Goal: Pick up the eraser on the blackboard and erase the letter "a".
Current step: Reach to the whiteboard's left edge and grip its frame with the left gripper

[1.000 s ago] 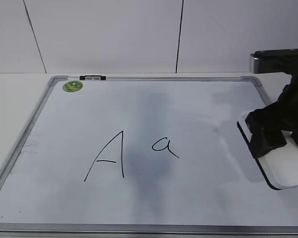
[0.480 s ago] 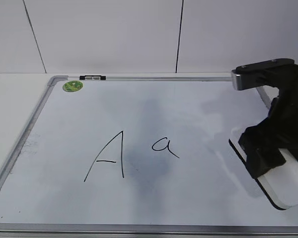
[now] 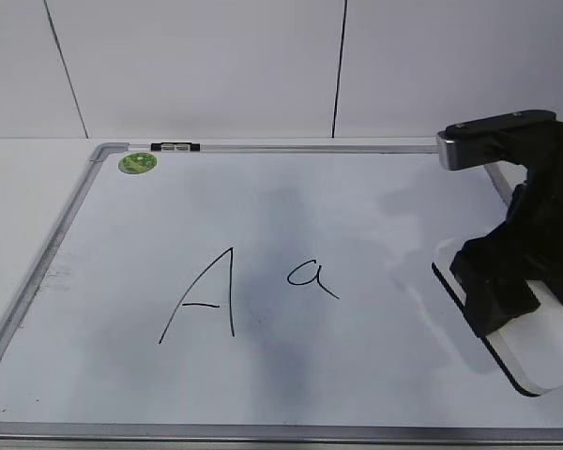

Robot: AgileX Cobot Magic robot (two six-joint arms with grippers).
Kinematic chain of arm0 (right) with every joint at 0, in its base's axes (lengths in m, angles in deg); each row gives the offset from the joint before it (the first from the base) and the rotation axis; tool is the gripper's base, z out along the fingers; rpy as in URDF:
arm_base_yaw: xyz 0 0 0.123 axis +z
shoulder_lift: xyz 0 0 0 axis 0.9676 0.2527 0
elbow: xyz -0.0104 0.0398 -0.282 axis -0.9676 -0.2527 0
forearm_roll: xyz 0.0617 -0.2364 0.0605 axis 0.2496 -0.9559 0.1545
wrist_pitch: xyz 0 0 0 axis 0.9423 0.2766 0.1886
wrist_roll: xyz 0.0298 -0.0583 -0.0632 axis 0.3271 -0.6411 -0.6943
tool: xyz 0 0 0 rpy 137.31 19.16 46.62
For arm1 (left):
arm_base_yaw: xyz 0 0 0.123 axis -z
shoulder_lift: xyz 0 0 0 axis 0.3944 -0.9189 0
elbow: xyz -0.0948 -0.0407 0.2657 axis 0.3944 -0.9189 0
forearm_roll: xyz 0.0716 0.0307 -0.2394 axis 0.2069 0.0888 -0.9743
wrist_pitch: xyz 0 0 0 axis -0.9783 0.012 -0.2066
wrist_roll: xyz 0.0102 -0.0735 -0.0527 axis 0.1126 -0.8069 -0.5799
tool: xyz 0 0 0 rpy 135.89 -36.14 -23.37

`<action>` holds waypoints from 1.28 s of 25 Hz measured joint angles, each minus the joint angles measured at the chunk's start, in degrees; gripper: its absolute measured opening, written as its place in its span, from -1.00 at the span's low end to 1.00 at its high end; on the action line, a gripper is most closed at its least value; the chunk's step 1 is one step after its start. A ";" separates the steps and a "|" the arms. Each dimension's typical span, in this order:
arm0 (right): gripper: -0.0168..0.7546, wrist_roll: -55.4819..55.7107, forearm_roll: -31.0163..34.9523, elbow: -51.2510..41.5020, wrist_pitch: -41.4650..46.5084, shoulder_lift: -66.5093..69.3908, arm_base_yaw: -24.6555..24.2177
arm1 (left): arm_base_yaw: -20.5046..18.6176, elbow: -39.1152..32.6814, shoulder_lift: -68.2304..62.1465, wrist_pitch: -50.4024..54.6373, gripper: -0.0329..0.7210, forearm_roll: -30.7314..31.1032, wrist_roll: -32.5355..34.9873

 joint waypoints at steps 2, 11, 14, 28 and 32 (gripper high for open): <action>0.42 0.00 0.00 0.00 -0.10 0.00 0.00 | 0.00 0.39 -4.37 -2.29 0.41 0.00 0.00; 0.42 0.00 0.00 0.00 -0.89 0.00 0.00 | 0.00 5.21 -27.01 -5.97 0.46 -4.35 0.00; 0.42 0.00 0.00 0.10 -1.42 0.00 0.00 | 0.00 8.79 -34.49 -6.47 0.46 -5.01 0.00; 0.42 0.00 -0.11 0.10 -1.05 0.00 0.00 | 0.00 26.56 -62.09 -7.73 0.30 -7.61 0.00; 0.42 0.00 -0.11 0.10 -0.29 0.00 0.00 | 0.00 30.36 -68.82 -7.73 0.22 -8.45 0.00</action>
